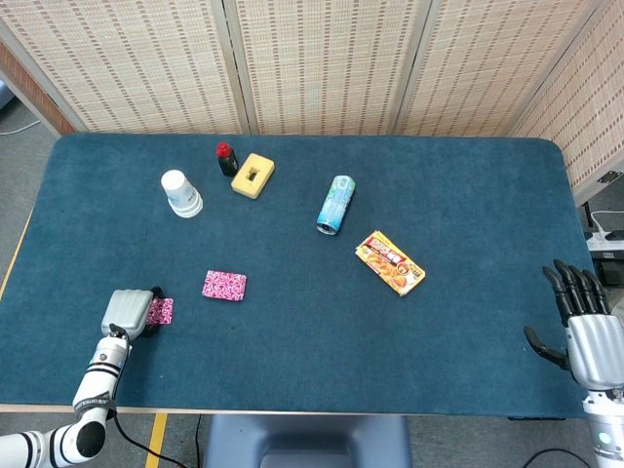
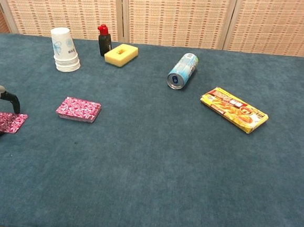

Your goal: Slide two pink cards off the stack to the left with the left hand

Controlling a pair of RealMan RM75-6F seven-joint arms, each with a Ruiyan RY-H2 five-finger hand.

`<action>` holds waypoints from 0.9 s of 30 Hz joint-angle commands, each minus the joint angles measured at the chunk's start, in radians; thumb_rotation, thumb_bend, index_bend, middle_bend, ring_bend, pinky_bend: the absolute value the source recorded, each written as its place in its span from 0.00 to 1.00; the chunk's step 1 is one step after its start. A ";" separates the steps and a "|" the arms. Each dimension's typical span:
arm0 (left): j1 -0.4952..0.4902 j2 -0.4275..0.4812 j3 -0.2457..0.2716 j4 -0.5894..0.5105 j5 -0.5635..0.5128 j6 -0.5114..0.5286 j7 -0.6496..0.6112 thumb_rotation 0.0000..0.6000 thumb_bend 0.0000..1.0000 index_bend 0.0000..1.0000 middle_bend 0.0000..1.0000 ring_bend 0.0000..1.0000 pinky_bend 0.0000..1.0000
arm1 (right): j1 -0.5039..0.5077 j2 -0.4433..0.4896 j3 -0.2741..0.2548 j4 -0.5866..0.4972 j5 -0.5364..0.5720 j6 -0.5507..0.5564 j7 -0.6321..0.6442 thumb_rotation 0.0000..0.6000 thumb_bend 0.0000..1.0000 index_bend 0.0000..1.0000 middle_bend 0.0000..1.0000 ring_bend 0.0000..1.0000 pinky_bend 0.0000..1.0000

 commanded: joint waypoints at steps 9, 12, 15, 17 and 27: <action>0.011 0.018 -0.013 -0.035 0.005 0.004 0.016 1.00 0.33 0.05 1.00 1.00 1.00 | -0.001 -0.001 0.000 0.002 -0.002 0.003 0.001 1.00 0.22 0.00 0.00 0.00 0.05; 0.012 0.027 -0.014 -0.054 0.000 0.007 0.030 1.00 0.33 0.02 1.00 1.00 1.00 | -0.001 -0.002 0.000 0.003 -0.003 0.004 0.001 1.00 0.22 0.00 0.00 0.00 0.05; 0.013 0.039 -0.015 -0.069 -0.007 0.011 0.046 1.00 0.32 0.01 1.00 1.00 1.00 | -0.001 -0.002 0.000 0.003 -0.004 0.006 0.003 1.00 0.22 0.00 0.00 0.00 0.05; 0.013 0.055 -0.016 -0.088 -0.014 0.015 0.058 1.00 0.32 0.01 1.00 1.00 1.00 | -0.001 -0.002 0.001 0.003 -0.004 0.007 0.004 1.00 0.22 0.00 0.00 0.00 0.05; -0.029 0.116 -0.061 -0.177 0.074 -0.008 0.036 1.00 0.32 0.04 1.00 1.00 1.00 | 0.003 -0.003 -0.001 0.003 0.000 -0.007 -0.005 1.00 0.22 0.00 0.00 0.00 0.05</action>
